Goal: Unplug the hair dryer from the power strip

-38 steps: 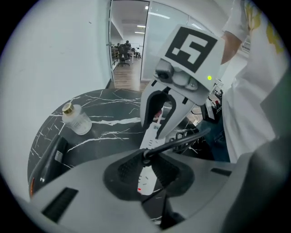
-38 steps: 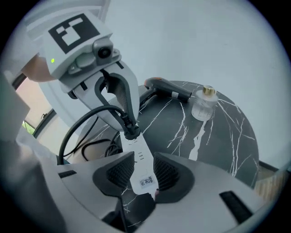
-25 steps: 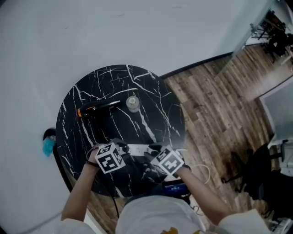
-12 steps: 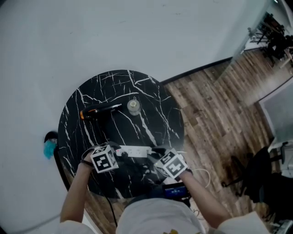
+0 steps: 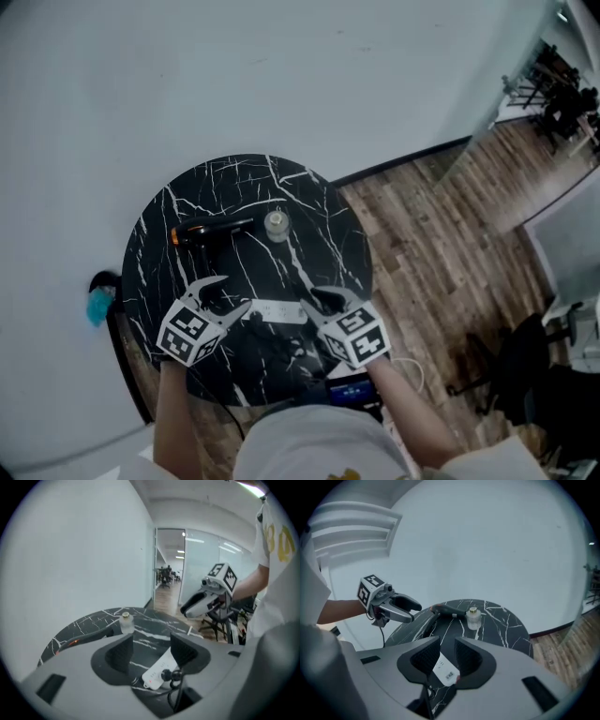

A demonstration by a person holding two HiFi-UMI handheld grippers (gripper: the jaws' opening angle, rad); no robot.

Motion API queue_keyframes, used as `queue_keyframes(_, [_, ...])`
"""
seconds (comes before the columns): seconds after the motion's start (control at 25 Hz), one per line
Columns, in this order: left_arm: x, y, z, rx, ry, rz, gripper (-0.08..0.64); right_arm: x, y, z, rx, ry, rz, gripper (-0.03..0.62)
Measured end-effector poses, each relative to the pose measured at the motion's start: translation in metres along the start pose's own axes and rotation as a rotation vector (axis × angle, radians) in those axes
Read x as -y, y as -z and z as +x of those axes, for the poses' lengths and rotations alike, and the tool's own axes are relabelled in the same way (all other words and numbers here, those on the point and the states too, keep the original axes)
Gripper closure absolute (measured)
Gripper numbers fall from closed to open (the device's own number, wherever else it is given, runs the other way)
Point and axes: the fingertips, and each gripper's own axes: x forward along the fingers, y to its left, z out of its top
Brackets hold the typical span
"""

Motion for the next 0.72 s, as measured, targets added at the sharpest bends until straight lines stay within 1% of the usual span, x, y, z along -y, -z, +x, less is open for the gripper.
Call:
queue_keyframes(0.08, [0.004,-0.022,-0.005,0.111,-0.058,-0.058,0.314,-0.001,-0.02,-0.01,0.083,0.068,-0.023,0.513])
queue_keyframes(0.12, [0.006,-0.031,-0.008,0.15,-0.096,-0.07,0.329,-0.002,-0.029,-0.016,0.128,0.098,-0.036,0.516])
queue_keyframes(0.2, [0.007,-0.044,-0.014,0.198,-0.186,-0.061,0.373,-0.002,-0.044,-0.03,0.211,0.149,-0.06,0.535])
queue_keyframes(0.28, [0.009,-0.057,-0.023,0.25,-0.257,-0.065,0.474,-0.002,-0.052,-0.043,0.267,0.181,-0.057,0.537])
queue_keyframes(0.32, [0.011,-0.061,-0.028,0.278,-0.272,-0.082,0.546,-0.003,-0.053,-0.049,0.285,0.196,-0.05,0.538])
queue_keyframes(0.36, [0.014,-0.065,-0.032,0.305,-0.276,-0.101,0.56,-0.003,-0.054,-0.053,0.297,0.211,-0.046,0.538])
queue_keyframes(0.44, [0.016,-0.07,-0.039,0.35,-0.287,-0.14,0.56,-0.003,-0.058,-0.059,0.309,0.232,-0.043,0.545])
queue_keyframes(0.56, [0.015,-0.071,-0.047,0.388,-0.324,-0.196,0.56,-0.007,-0.065,-0.064,0.342,0.243,-0.041,0.582])
queue_keyframes(0.6, [0.017,-0.072,-0.047,0.396,-0.33,-0.204,0.56,-0.01,-0.067,-0.066,0.35,0.238,-0.041,0.592])
queue_keyframes(0.72, [0.029,-0.074,-0.044,0.405,-0.323,-0.198,0.56,-0.021,-0.068,-0.067,0.348,0.216,-0.052,0.594])
